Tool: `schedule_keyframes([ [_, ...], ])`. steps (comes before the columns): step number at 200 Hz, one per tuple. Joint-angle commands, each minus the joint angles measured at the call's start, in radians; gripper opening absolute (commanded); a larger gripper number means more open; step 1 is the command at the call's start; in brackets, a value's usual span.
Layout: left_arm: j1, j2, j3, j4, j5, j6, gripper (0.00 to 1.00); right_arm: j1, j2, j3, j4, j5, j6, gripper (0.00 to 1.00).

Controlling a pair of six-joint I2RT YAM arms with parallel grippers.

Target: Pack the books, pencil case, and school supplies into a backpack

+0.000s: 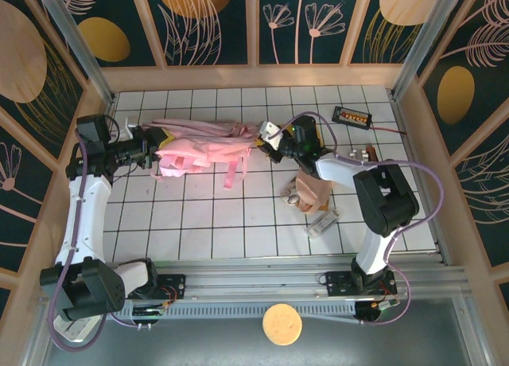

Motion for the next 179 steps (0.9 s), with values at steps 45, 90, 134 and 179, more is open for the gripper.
schedule_keyframes([
  [45,0.005,0.023,0.143,-0.254,-0.187,0.281,0.0,-0.034,-0.14,0.022,-0.288,-0.224,0.055,0.04],
  [90,0.005,0.011,0.128,-0.25,-0.209,0.292,0.0,-0.057,-0.174,0.028,-0.335,-0.302,0.102,0.0],
  [134,-0.003,-0.084,0.009,-0.104,-0.2,0.173,0.0,-0.011,-0.212,0.073,-0.446,-0.346,0.138,0.0],
  [179,-0.035,-0.211,-0.215,0.08,-0.23,0.027,0.0,0.048,-0.305,0.033,-0.483,-0.329,0.18,0.0],
])
